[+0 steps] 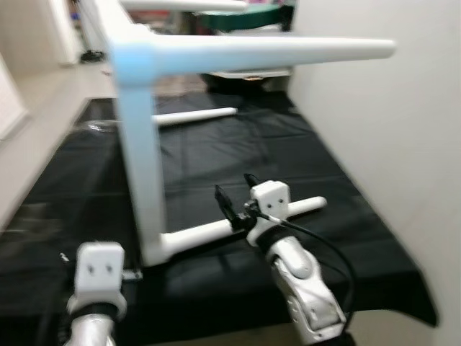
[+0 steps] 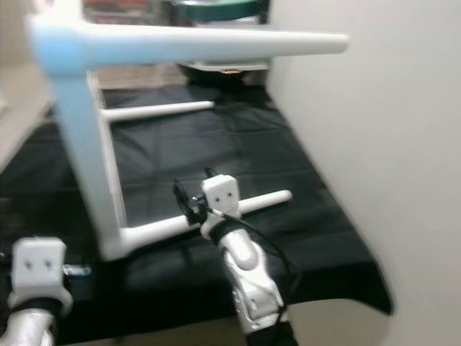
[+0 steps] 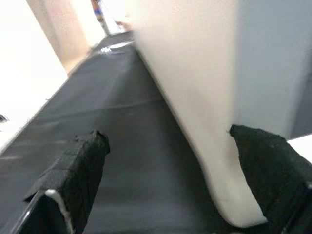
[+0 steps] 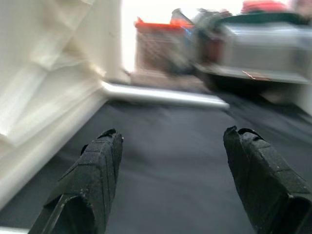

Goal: Building children table

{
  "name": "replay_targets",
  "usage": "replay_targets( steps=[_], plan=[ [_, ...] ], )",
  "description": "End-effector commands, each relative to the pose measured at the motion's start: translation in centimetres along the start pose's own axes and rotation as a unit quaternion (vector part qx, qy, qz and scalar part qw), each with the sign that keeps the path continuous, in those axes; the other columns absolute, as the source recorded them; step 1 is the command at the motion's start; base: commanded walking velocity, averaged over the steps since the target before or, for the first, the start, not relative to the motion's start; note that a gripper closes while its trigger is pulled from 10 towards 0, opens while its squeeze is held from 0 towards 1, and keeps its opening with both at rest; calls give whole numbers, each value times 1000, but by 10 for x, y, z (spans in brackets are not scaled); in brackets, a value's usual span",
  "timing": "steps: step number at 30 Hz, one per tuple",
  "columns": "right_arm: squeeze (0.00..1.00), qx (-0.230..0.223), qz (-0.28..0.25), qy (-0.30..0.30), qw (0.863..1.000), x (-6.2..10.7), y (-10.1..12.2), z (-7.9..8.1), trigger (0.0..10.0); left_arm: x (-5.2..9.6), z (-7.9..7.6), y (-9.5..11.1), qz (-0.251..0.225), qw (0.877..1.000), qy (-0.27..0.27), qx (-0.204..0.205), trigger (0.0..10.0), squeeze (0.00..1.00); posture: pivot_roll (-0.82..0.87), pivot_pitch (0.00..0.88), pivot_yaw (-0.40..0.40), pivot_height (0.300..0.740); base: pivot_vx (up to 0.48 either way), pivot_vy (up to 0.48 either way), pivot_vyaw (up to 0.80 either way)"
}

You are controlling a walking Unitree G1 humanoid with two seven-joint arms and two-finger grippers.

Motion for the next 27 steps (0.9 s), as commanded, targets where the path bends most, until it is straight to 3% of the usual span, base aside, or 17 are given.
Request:
replay_targets(
  steps=[1, 10, 14, 16, 19, 20, 21, 22, 24, 27],
  plan=[
    [0, -6, -2, 8, 1000, -3, 2, 7, 10000, 2, 1, -5, 10, 1000, -1, -8, 10000, 0, 40, 62, -40, 734, 0, 0, 0],
    [0, -4, 15, 8, 1000, -2, -5, 6, 10000, 1, -4, -3, 8, 1000, -7, -9, 10000, 0, 39, 60, -40, 734, 0, 0, 0],
    [0, -1, 21, 9, 1000, -2, -8, 6, 10000, 8, -9, 0, 5, 999, -20, -33, 10000, 0, 39, 60, -40, 734, 0, 0, 0],
    [0, 4, 20, 6, 1000, -3, -7, 4, 10000, 15, -15, -8, 31, 998, -42, -48, 10000, 0, 35, 58, -40, 734, 0, 0, 0],
    [0, 13, 18, -1, 1000, -5, -7, 0, 10000, 37, -41, -30, 94, 983, -154, -39, 10000, 0, 39, 58, -41, 734, 0, 0, 0],
    [0, 13, 18, -1, 1000, -5, -7, 0, 10000, 37, -41, -30, 94, 983, -154, -39, 10000, 0, 39, 58, -41, 734, 0, 0, 0],
    [0, 12, 19, -2, 1000, -6, -8, -1, 10000, 41, -49, -33, 103, 977, -187, -22, 10000, 0, 47, 54, -43, 734, 0, 0, 0],
    [0, 13, 19, -3, 1000, -7, -8, -2, 10000, 42, -57, -32, 100, 970, -221, -11, 10000, 0, 47, 54, -43, 734, 0, 0, 0],
    [0, 13, 19, -4, 1000, -7, -9, -2, 10000, 42, -61, -31, 96, 966, -239, -4, 10000, 0, 47, 54, -43, 734, 0, 0, 0],
    [0, 10, 12, -5, 1000, -9, -6, 0, 10000, 22, -65, -22, 57, 964, -260, -2, 10000, 0, 49, 48, -45, 734, 0, 0, 0]
  ],
)
Point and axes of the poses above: a point about 5 cm out from each wrist's last joint towards the gripper, its own x axis pointing back from the gripper into the wrist, its own y axis along the axis of the wrist's last joint, z = x × y, the point moved 2 cm from there along -x, pointing out of the wrist towards the gripper, and after that the axes turned 4 degrees about x, right-handed, at the moved point
